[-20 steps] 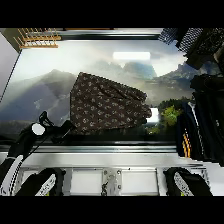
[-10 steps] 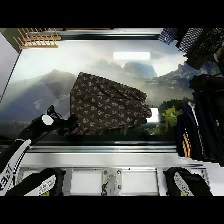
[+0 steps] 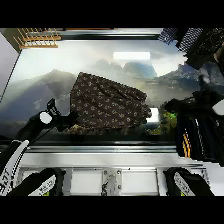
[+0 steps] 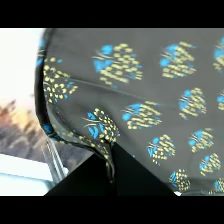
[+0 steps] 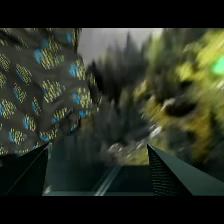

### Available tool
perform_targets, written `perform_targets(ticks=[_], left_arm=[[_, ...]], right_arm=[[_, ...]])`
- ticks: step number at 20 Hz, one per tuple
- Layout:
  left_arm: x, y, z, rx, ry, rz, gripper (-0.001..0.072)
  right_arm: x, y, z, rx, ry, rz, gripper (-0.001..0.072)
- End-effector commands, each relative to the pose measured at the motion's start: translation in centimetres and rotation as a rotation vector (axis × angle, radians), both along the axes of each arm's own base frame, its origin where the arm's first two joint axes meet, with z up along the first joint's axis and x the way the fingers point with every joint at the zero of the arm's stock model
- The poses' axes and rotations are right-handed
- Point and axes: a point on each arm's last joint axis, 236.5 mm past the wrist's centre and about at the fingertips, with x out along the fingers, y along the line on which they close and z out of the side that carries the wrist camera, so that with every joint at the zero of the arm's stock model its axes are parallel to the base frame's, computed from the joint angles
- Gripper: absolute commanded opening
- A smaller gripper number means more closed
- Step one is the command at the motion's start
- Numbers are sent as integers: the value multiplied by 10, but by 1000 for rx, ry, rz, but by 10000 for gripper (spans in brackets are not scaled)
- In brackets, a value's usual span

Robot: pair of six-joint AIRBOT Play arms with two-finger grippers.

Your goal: Fold the clothes and pants, and hang the long-sleeved shirts on hangers.

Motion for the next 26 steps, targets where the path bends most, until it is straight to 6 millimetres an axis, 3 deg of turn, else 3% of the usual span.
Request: perform_targets(ticks=[1,4,9,13,14,15,16,17,18,19,21,22,24,26], left_arm=[[2,-1,14,8,-49,-39,3],[2,-1,17,7,-58,-41,4],[0,-2,16,7,-51,-48,4],[0,-2,16,7,-51,-48,4],[0,-2,16,7,-51,-49,3],[0,-2,16,7,-51,-49,4],[0,-2,16,7,-51,-49,4],[0,-2,16,7,-51,-49,4],[0,-2,16,7,-51,-49,4],[0,-2,16,7,-51,-49,4],[0,-2,18,8,-57,-54,4],[3,1,26,11,-81,-55,3],[24,14,69,33,-193,-46,3],[52,29,154,58,-393,-25,3]], right_arm=[[-10,25,-83,192,100,-136,647],[4,31,-116,257,80,-177,648],[39,55,-128,404,-8,-171,647],[45,66,-142,383,-10,-170,638],[47,68,-142,367,-21,-155,528],[49,71,-140,354,-34,-139,463],[52,74,-138,349,-44,-129,462],[56,75,-135,342,-56,-122,395],[59,77,-132,330,-74,-101,164],[61,78,-129,322,-91,-78,18],[62,80,-118,306,-109,-22,16],[61,81,-110,284,-115,15,16],[61,74,-77,216,-134,97,15],[64,65,-15,122,-200,195,15]])
